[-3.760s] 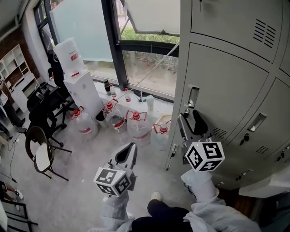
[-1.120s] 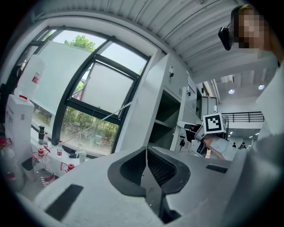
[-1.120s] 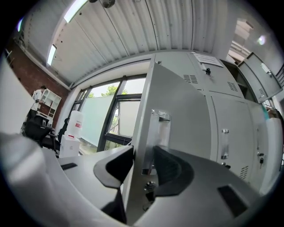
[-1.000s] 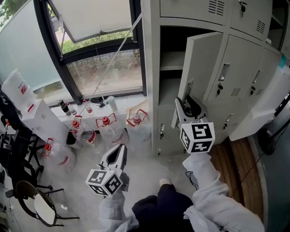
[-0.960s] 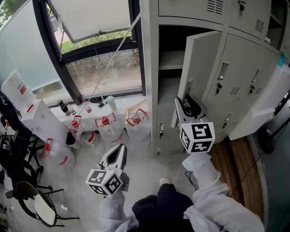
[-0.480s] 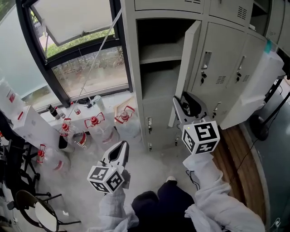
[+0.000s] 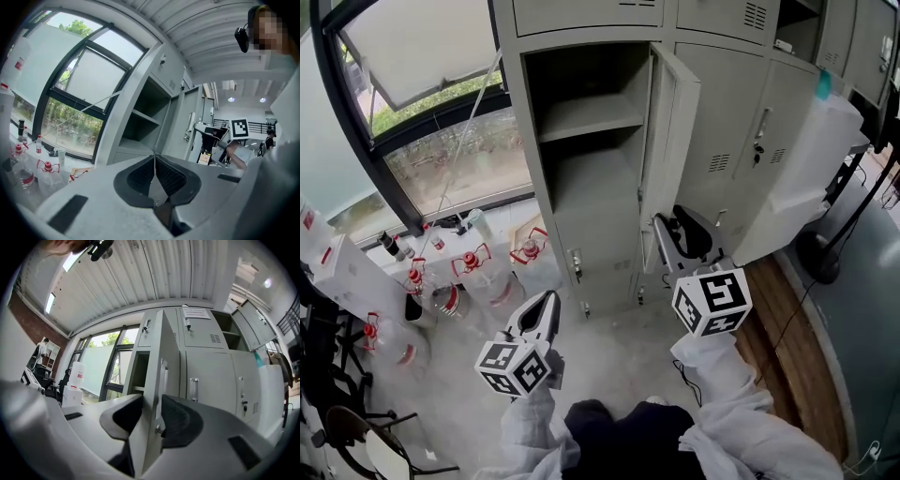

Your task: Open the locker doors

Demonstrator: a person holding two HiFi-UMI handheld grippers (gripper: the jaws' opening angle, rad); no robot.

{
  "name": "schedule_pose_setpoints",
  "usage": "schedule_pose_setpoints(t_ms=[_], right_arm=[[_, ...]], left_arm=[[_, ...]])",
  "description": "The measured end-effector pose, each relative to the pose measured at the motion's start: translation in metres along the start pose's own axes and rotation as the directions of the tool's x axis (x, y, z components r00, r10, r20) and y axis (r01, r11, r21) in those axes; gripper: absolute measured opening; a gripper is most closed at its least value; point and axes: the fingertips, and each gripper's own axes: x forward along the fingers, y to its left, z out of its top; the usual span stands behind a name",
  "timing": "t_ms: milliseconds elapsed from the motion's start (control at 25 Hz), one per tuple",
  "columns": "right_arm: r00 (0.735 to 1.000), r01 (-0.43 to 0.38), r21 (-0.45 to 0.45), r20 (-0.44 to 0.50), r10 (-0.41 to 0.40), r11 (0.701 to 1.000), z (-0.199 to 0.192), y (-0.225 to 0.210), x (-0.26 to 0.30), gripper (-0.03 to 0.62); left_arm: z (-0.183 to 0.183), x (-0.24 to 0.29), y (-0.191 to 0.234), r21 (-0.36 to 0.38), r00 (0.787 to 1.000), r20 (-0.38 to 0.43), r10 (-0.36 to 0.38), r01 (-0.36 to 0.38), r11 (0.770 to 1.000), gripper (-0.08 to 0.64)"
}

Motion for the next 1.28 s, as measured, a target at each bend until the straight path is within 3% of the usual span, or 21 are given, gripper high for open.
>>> schedule_pose_setpoints(t_ms=[80,360,920,1280], right_arm=[[1.000,0.016,0.006,-0.001,-0.016,1.000,-0.001,-0.017,-0.010,0.097],[0.999,-0.030,0.031,0.014,0.030,0.999,-0.004,-0.064,-0.030,0.091],[0.994,-0.094,0.026,0.057,0.093,0.995,-0.011,-0.122,-0.032,0.089],[0.998,-0.050,0.054,0.033,0.048,0.997,-0.019,-0.167,-0.024,0.087]], left_arm=[[-0.006,0.009,-0.014,-0.003,1.000,-0.010,-0.003,0.003,1.000,0.015],[-0.038,0.033,-0.061,-0.013,0.999,-0.030,0.021,-0.021,1.000,0.015],[-0.060,0.033,-0.101,-0.036,0.984,0.021,0.178,-0.177,0.984,0.015],[-0.065,0.027,-0.109,-0.029,0.977,0.018,0.215,-0.214,0.976,0.015]])
